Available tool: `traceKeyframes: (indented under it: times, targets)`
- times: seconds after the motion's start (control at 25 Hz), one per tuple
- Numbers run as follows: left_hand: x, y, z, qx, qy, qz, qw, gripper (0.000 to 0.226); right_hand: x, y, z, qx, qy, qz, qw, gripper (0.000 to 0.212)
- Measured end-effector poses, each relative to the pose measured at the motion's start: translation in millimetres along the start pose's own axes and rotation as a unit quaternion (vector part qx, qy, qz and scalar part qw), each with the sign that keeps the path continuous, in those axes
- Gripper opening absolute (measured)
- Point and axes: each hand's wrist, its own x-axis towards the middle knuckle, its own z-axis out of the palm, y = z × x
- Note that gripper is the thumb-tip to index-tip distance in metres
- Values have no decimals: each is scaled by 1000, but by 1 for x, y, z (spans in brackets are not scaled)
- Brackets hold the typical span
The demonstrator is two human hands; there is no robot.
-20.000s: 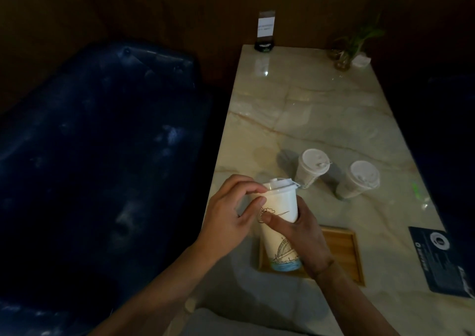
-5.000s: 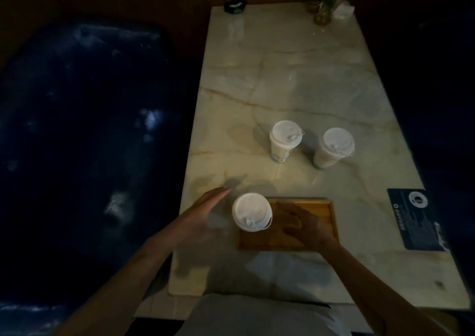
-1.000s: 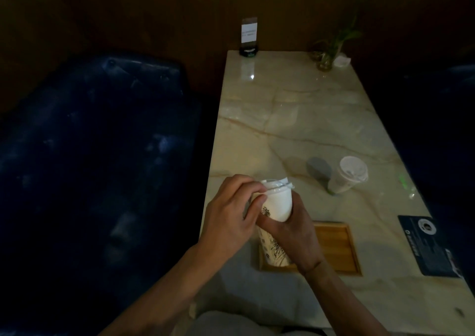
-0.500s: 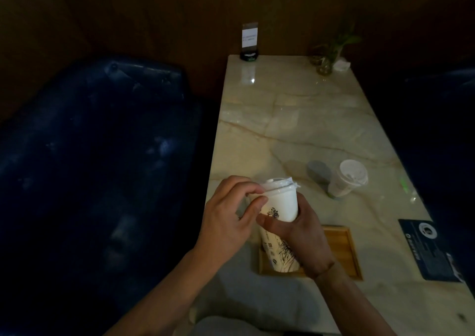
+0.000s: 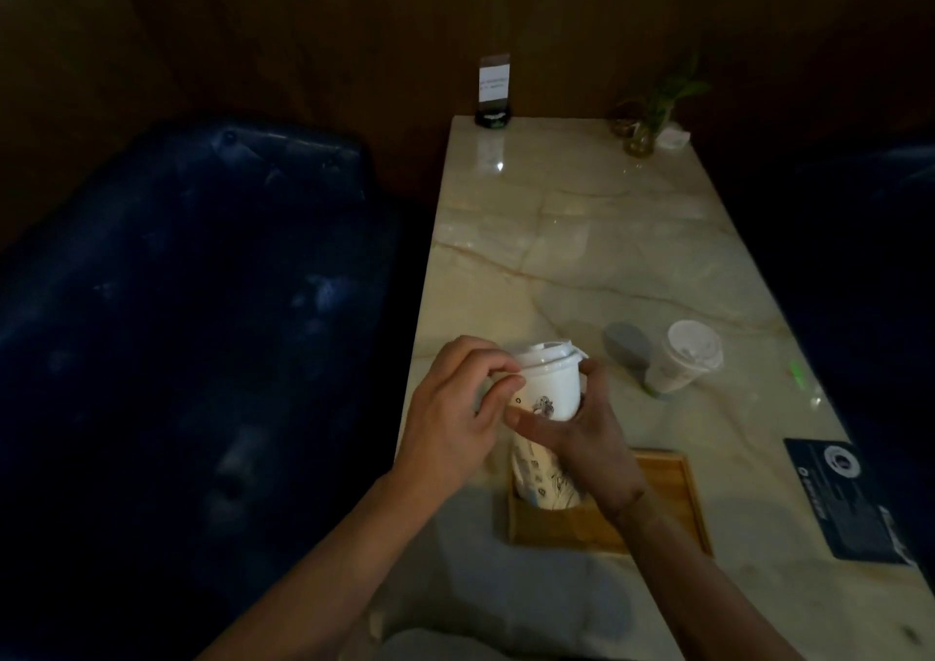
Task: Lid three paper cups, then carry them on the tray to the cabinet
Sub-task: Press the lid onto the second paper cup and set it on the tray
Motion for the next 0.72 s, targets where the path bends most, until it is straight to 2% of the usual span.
traceKeyframes:
  times: [0.16, 0.32, 0.44, 0.72]
  targets:
    - [8, 6, 7, 46, 16, 24, 999, 15, 7, -7, 6, -89, 68, -49, 993, 81]
    - [14, 13, 5, 46, 30, 31, 998, 18, 4, -15, 4, -88, 96, -62, 990, 82]
    - [9, 16, 1, 20, 37, 36, 998, 18, -2, -18, -1, -56, 68, -75, 993, 81]
    - [2, 19, -9, -37, 10, 22, 999, 18, -12, -11, -14, 64, -31, -40, 997, 74]
